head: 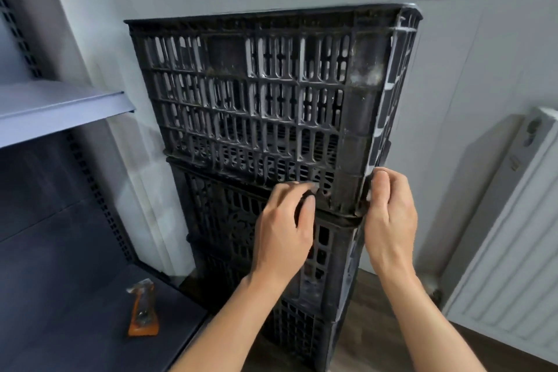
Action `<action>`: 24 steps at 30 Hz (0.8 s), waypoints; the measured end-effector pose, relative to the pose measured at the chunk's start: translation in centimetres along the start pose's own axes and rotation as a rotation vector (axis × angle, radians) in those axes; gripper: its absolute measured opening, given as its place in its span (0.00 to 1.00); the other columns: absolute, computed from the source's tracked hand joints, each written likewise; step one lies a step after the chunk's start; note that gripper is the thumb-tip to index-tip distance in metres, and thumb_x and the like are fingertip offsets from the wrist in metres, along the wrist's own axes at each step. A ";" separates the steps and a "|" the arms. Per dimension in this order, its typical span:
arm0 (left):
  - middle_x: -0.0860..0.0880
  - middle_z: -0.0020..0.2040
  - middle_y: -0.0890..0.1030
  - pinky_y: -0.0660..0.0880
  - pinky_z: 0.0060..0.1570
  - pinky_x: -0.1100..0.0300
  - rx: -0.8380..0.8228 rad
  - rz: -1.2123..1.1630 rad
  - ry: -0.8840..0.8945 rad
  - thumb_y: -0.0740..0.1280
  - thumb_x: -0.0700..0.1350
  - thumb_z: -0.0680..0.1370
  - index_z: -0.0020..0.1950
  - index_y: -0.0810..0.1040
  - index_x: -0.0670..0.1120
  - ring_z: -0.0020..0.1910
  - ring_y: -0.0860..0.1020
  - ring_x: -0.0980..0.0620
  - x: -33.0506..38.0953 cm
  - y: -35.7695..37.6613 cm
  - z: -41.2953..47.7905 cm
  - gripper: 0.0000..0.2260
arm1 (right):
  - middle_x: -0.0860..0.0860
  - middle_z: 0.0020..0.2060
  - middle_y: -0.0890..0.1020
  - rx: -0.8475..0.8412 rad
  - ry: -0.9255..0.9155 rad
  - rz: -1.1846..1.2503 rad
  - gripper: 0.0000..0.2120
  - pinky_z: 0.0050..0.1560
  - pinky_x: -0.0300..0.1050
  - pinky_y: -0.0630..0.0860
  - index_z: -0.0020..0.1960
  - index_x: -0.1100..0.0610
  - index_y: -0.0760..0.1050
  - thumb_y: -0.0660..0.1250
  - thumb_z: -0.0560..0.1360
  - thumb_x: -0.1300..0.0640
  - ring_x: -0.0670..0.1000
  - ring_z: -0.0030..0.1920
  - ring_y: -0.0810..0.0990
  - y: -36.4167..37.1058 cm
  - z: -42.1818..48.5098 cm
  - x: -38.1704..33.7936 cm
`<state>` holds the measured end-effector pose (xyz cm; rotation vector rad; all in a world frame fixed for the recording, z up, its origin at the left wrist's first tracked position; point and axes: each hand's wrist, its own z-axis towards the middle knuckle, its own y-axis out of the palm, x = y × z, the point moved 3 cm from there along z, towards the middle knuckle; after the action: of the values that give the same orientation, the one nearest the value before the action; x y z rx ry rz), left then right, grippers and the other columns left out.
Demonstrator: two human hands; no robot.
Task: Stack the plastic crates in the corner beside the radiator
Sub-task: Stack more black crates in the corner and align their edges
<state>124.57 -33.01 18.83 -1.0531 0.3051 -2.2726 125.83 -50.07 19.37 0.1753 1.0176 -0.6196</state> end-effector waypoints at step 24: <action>0.46 0.77 0.61 0.77 0.61 0.43 -0.106 -0.480 -1.396 0.68 0.60 0.77 0.81 0.45 0.53 0.67 0.72 0.41 16.6 -13.0 24.8 0.42 | 0.52 0.74 0.67 -0.469 0.634 -0.247 0.35 0.65 0.51 0.70 0.80 0.52 0.55 0.54 0.79 0.34 0.53 0.68 0.73 -5.1 17.4 -25.9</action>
<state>129.40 -31.81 51.00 -2.6121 -0.4577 -1.3126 126.23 -51.08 50.95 -0.1861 1.7884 -0.5382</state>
